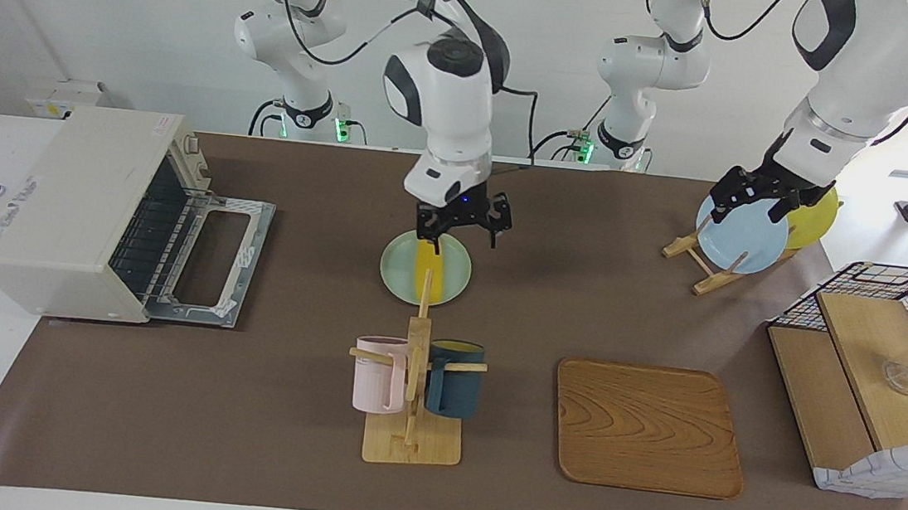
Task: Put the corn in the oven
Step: 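Move the right gripper to the plate and grasp the corn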
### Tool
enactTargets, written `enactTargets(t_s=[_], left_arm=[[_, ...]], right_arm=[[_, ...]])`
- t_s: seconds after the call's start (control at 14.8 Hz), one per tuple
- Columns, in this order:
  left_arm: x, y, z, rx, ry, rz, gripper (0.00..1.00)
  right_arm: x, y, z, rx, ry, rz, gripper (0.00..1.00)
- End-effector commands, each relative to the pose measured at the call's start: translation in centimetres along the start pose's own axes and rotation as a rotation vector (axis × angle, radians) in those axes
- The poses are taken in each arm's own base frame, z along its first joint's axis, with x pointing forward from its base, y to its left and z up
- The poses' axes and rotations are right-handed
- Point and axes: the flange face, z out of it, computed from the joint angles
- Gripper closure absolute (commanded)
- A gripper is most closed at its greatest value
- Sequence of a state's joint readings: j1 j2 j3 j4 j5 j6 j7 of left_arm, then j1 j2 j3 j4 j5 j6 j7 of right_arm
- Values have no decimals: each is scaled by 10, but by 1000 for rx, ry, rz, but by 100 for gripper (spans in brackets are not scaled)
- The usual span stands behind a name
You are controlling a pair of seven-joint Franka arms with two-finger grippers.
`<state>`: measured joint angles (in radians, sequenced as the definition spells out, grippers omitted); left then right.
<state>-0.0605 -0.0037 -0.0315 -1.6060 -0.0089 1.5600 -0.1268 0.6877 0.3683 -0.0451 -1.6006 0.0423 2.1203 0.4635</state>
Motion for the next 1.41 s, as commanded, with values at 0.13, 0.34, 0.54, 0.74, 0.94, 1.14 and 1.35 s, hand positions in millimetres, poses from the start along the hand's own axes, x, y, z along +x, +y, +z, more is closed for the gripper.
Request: enactTargets(t_s=[0.13,0.34,0.54,0.74,0.94,1.14,1.35], left_arm=[[-4,-3,-4,-13,7,0,0],[-4,-3,-4,-14,9,0,0],[-4,-3,-4,-14,9,0,0],[-4,-3,-4,-13,7,-2,0],[-4,-3,-4,-13,7,0,0],[-4,-3,-4,-13,7,0,0],[-4,-3,-4,-13,7,0,0]], right_arm=[[-25,-41,90,-120,11,-85,0],[-39,-31,103,-138,-23,-87,0],[-48,-24,103,-179,-80,-52,16],[-56,-19,107,-198,-103,70,29],[-67,-13,117,-189,-104,105,42],[-77,-7,126,-196,-122,101,51],[-79,-6,126,-203,-132,104,100]])
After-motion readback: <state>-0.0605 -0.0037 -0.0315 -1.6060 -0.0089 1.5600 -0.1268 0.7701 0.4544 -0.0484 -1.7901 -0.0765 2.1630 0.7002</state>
